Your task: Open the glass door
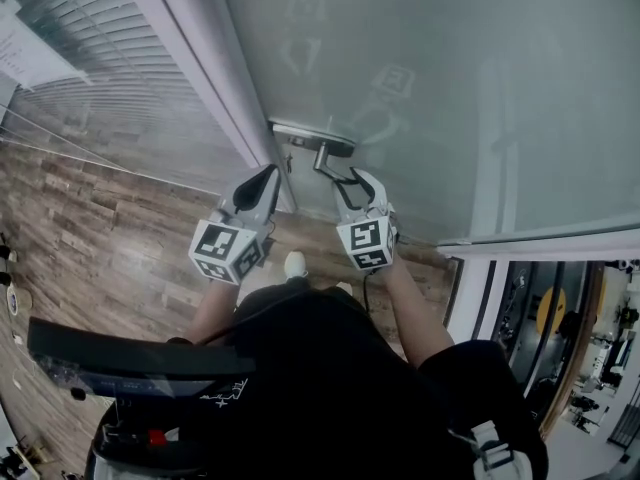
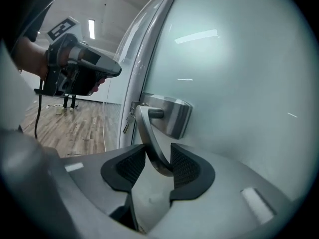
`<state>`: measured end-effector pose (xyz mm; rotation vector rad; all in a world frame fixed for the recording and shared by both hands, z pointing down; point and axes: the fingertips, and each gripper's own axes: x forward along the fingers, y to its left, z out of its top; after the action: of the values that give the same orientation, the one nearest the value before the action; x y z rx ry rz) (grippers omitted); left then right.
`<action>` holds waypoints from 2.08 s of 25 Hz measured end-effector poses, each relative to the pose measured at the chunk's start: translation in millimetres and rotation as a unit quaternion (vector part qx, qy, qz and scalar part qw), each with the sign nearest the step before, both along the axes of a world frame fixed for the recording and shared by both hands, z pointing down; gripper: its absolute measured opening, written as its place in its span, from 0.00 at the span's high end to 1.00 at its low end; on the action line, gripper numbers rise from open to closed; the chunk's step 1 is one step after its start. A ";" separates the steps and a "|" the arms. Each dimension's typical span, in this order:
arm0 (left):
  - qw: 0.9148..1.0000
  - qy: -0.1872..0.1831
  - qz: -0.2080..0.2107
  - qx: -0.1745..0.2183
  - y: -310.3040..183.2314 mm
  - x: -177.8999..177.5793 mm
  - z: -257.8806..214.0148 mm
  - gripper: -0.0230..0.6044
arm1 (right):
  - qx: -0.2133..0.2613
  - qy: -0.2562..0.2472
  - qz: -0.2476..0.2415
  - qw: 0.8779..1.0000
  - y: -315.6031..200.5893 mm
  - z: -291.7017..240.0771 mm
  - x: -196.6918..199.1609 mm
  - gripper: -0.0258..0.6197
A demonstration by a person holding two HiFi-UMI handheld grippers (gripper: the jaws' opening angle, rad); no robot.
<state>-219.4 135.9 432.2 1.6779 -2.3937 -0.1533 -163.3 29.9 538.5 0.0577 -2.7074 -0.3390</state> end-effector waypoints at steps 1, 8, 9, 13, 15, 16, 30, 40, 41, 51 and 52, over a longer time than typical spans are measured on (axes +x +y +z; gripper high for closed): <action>1.000 0.001 -0.001 -0.001 1.0 -4.8 0.6 0.96 | 0.000 0.003 -0.003 1.000 0.4 0.7 -4.1 0.72; 1.000 -0.001 -0.003 0.003 7.7 -9.3 4.7 0.96 | 0.009 0.004 -0.005 1.000 1.3 4.0 -6.6 0.72; 1.000 -0.001 -0.003 0.004 8.1 -8.7 5.1 0.96 | 0.009 0.002 -0.004 1.000 0.8 4.2 -6.0 0.72; 1.000 -0.002 -0.001 0.006 6.2 -7.1 3.9 0.96 | 0.009 0.000 -0.004 1.000 -4.8 2.6 -2.7 0.72; 1.000 -0.002 0.001 0.008 4.7 -9.9 2.4 0.96 | 0.009 0.004 -0.006 1.000 -6.9 3.4 -4.8 0.72; 1.000 -0.002 0.003 0.010 4.1 -12.9 2.2 0.96 | 0.009 0.006 -0.006 1.000 -7.4 4.4 -7.5 0.72; 0.999 -0.001 0.047 0.025 -17.1 -3.8 2.7 0.96 | 0.031 0.023 -0.006 0.999 -29.0 1.1 -7.3 0.72; 0.993 -0.016 0.117 0.031 -40.7 19.4 1.5 0.96 | 0.150 0.064 -0.020 0.986 -49.7 -10.0 -1.9 0.72; 0.991 -0.020 0.126 0.031 -43.6 23.3 0.1 0.96 | 0.161 0.068 -0.022 0.984 -52.4 -12.1 -0.6 0.72; 0.988 -0.018 0.149 0.038 -51.6 11.0 -4.9 0.96 | 0.177 0.081 -0.018 0.981 -76.1 -19.8 -35.7 0.72; 0.989 -0.017 0.144 0.040 -53.0 4.2 -5.4 0.96 | 0.183 0.082 -0.022 0.979 -79.2 -20.1 -44.3 0.72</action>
<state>-215.2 82.9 426.8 2.0551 -2.1616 -0.1762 -207.6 -49.2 518.5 0.0703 -2.4535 -0.8150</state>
